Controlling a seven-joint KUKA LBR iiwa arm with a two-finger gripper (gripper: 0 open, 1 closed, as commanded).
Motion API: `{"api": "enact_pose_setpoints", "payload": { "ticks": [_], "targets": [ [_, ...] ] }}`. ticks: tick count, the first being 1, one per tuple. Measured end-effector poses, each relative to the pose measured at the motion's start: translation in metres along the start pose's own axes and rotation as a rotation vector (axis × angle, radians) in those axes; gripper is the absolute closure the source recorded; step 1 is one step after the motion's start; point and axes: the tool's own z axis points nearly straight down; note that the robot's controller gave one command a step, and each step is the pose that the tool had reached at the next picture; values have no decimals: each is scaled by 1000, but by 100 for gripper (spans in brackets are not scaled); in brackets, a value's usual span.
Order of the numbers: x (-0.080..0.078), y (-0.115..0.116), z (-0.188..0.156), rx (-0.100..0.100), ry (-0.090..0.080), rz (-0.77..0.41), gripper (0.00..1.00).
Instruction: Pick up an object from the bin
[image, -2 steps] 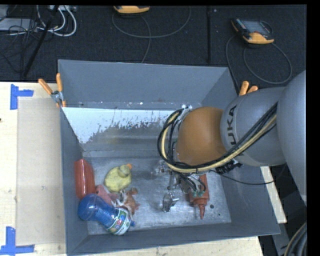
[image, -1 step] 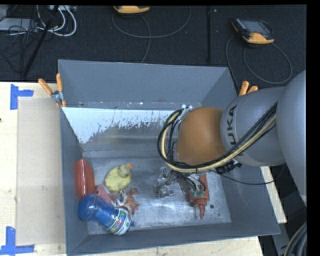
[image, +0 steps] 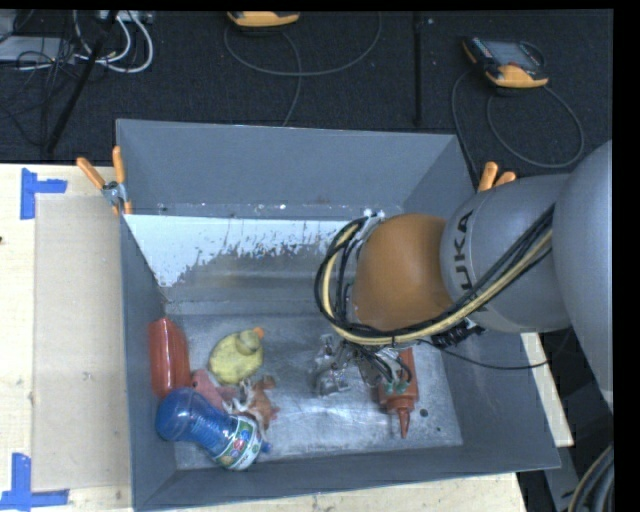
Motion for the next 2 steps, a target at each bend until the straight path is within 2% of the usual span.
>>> {"api": "enact_pose_setpoints", "payload": {
  "ticks": [1,2],
  "targets": [
    [-13,43,8,-1,-1,-185,0],
    [-13,41,8,0,-1,-182,0]
  ]
}}
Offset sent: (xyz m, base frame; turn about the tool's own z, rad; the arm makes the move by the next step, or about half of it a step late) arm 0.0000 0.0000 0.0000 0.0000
